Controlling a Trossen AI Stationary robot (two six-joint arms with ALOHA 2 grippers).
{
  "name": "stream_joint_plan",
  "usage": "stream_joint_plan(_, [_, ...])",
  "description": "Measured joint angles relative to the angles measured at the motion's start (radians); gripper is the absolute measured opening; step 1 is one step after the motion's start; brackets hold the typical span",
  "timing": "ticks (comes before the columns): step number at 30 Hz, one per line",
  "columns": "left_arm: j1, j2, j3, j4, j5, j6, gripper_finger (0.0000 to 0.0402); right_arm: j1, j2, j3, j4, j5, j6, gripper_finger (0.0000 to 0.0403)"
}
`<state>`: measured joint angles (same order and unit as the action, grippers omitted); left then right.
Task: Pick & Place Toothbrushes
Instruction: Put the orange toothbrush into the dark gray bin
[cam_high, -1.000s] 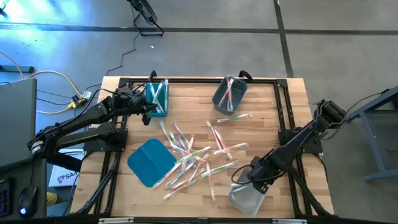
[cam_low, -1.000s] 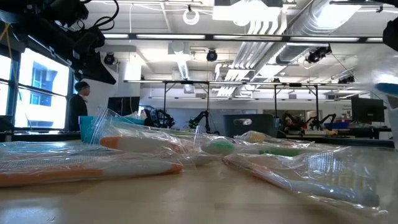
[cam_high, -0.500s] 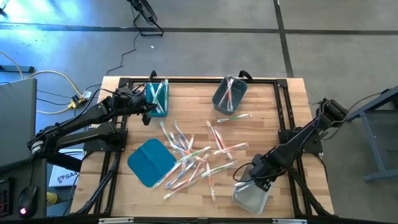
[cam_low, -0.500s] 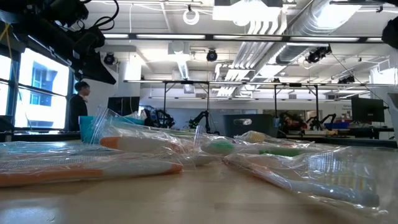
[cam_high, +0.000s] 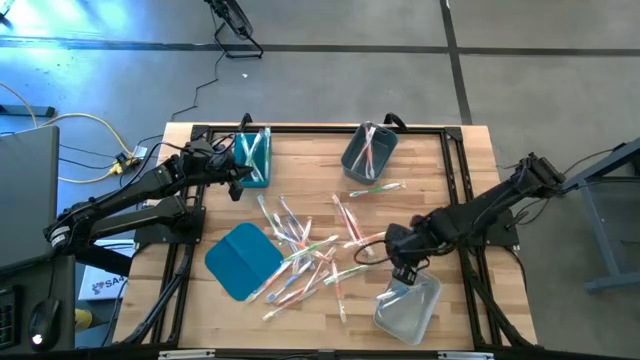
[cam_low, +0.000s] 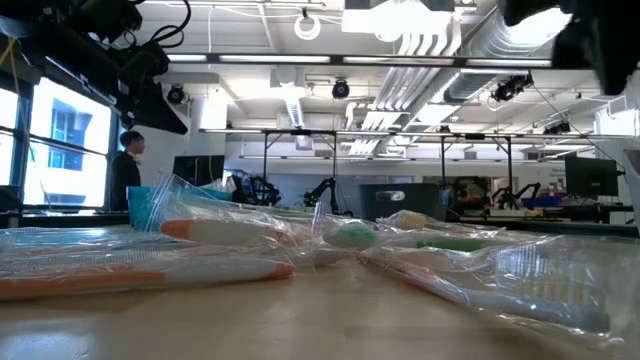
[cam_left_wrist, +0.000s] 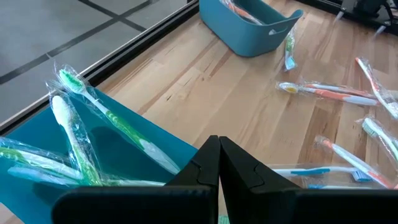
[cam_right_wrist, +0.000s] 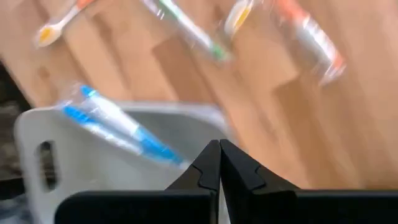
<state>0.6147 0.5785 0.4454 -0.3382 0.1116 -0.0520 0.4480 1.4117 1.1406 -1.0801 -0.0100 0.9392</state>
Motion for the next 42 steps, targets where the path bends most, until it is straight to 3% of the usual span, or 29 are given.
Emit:
stream_joint_plan(12, [0.000,0.000,0.000,0.069,0.000,0.002,0.0001,-0.283,0.000,0.000,0.224,0.082,-0.296,0.0002])
stream_joint_plan(25, [0.000,0.000,0.000,0.172,0.000,0.026,0.0001,-0.430,0.000,0.000,0.621,0.218,-0.596,0.0002])
stream_joint_plan(42, [0.000,0.000,0.000,0.164,0.001,-0.022,0.0001,-0.497,0.001,0.000,0.688,0.243,-0.631,0.0002])
